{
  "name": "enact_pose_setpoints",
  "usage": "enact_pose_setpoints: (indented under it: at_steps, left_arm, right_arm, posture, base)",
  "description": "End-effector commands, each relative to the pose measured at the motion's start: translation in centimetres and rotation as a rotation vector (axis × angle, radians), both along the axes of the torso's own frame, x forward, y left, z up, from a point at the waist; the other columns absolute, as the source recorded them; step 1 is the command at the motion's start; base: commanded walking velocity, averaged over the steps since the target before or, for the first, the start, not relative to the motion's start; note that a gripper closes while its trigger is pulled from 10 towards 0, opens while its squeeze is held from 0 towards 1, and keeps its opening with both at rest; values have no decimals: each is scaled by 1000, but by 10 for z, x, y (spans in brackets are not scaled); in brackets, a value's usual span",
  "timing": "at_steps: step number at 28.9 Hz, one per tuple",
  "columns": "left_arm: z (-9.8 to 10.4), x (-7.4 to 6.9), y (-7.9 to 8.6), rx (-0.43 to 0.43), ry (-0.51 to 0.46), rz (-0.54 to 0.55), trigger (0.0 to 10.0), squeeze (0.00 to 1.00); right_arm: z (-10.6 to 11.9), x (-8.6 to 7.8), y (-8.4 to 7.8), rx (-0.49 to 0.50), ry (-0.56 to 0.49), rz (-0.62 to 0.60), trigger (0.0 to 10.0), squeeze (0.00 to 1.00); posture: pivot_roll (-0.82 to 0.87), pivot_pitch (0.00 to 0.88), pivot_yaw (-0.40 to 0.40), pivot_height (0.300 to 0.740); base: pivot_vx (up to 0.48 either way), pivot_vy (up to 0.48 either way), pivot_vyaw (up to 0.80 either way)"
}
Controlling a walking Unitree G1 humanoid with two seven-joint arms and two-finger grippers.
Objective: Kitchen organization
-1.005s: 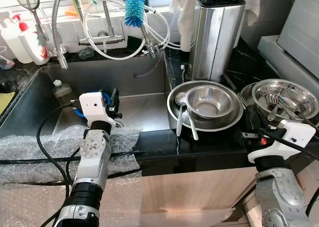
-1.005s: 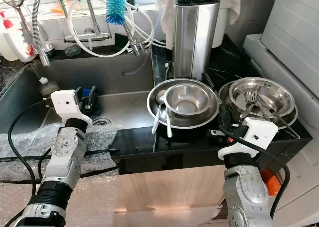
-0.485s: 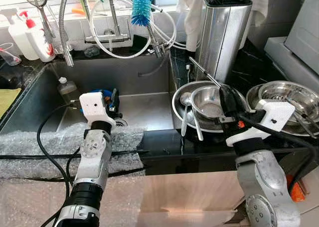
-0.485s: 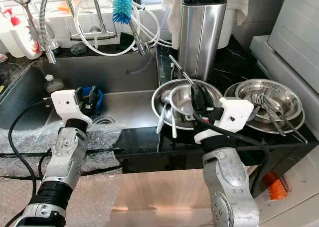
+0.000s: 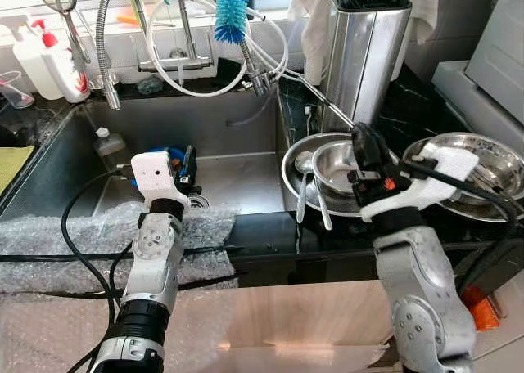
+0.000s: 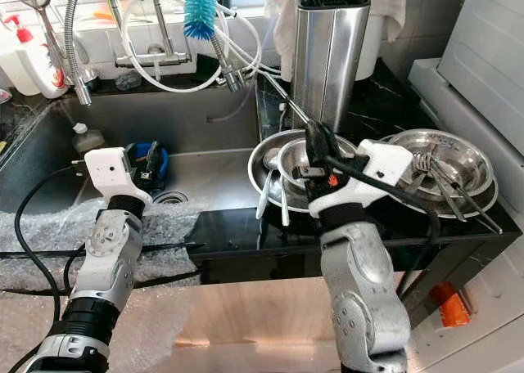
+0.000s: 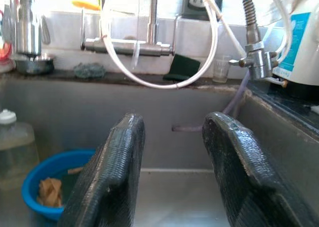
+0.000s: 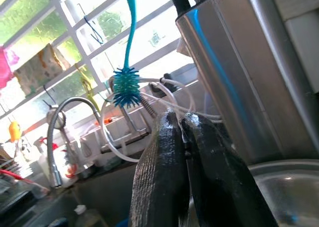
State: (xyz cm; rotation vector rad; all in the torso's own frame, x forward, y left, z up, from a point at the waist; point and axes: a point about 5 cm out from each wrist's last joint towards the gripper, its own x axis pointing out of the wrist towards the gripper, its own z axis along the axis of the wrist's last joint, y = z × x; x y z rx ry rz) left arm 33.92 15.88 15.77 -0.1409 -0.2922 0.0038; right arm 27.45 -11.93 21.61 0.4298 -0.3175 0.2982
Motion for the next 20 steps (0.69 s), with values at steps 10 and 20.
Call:
enact_pose_setpoints:
  at_steps: [10, 20]
  left_arm:
    - [26, 10, 3, -231, -38, -15, 10000, 0]
    - [34, 10, 0, -371, -43, -52, 10000, 0]
  right_arm:
    - [1, 17, 8, 189, 29, 75, 10000, 0]
    - [-13, 22, -3, 417, 112, 147, 10000, 0]
  posture:
    - [-39, 0, 71, 740]
    - [-28, 0, 72, 740]
  base:
    - [0, 0, 0]
    - [0, 0, 0]
